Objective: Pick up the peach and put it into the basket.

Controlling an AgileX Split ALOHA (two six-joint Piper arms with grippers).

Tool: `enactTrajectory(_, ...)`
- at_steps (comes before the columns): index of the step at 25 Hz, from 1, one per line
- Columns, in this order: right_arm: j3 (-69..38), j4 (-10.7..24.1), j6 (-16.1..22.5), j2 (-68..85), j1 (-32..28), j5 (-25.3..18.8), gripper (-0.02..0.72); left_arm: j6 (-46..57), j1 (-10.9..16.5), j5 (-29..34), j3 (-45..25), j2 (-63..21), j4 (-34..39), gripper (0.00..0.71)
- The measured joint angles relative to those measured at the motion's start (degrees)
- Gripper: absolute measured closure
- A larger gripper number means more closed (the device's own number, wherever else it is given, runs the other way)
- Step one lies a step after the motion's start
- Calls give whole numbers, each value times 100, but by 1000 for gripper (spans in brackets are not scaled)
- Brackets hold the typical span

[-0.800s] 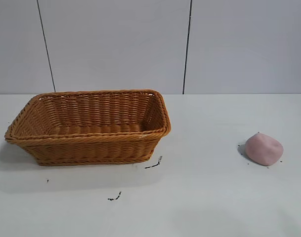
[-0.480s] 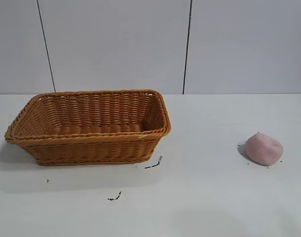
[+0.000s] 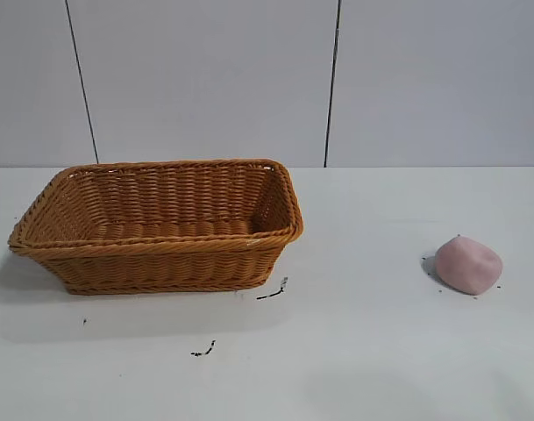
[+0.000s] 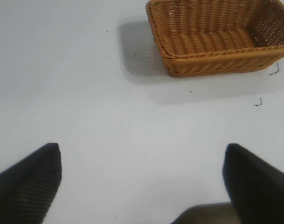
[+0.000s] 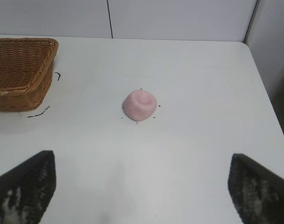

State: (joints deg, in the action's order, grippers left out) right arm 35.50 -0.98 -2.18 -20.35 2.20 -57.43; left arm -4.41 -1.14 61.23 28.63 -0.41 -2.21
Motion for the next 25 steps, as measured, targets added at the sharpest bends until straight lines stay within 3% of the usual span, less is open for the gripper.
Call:
enactTrajectory(14, 2132, 5, 24, -5793, 0, 314, 14, 0, 0, 0, 0, 0, 0, 18)
enactTrajectory(25, 3966, 5, 12, -8530, 0, 529, 14, 0, 0, 0, 0, 0, 0, 18)
